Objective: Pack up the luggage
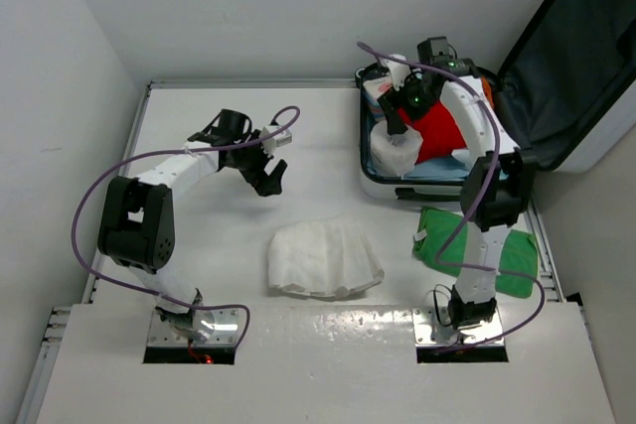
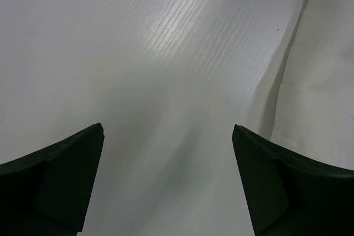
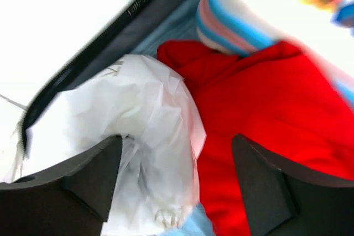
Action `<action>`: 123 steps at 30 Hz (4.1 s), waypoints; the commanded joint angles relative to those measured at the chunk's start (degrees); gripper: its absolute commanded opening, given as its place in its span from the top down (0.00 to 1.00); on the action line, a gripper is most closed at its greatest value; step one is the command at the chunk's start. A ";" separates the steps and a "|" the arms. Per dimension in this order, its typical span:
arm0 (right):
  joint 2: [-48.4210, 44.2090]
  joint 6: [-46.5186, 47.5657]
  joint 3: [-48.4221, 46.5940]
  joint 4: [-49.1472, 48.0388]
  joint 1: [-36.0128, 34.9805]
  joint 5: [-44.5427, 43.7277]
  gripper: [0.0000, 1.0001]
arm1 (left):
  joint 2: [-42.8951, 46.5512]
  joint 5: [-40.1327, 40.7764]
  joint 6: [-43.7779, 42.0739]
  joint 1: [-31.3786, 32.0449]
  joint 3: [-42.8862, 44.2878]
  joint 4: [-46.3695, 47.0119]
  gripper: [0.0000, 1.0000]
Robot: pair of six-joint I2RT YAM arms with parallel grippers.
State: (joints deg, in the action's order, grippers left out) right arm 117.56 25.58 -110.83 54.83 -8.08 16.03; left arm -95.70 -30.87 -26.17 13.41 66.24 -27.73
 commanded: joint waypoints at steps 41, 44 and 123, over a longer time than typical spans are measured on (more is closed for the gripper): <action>-34.23 -7.76 37.60 -3.59 0.78 27.65 0.10 | -6.01 -11.84 -17.61 22.63 -9.00 -7.36 0.96; -36.51 -0.90 44.54 -6.92 2.35 31.50 0.05 | 4.18 -10.36 -14.88 22.10 -16.21 2.65 1.00; -17.42 0.19 21.71 -10.79 -20.16 31.43 1.00 | 28.20 1.68 -13.58 24.65 -11.48 16.21 0.19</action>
State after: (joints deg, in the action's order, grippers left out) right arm 106.96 30.33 -85.21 47.94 -31.92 45.06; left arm -70.30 -28.97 -46.19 37.23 52.82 -16.10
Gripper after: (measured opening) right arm 0.093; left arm 0.696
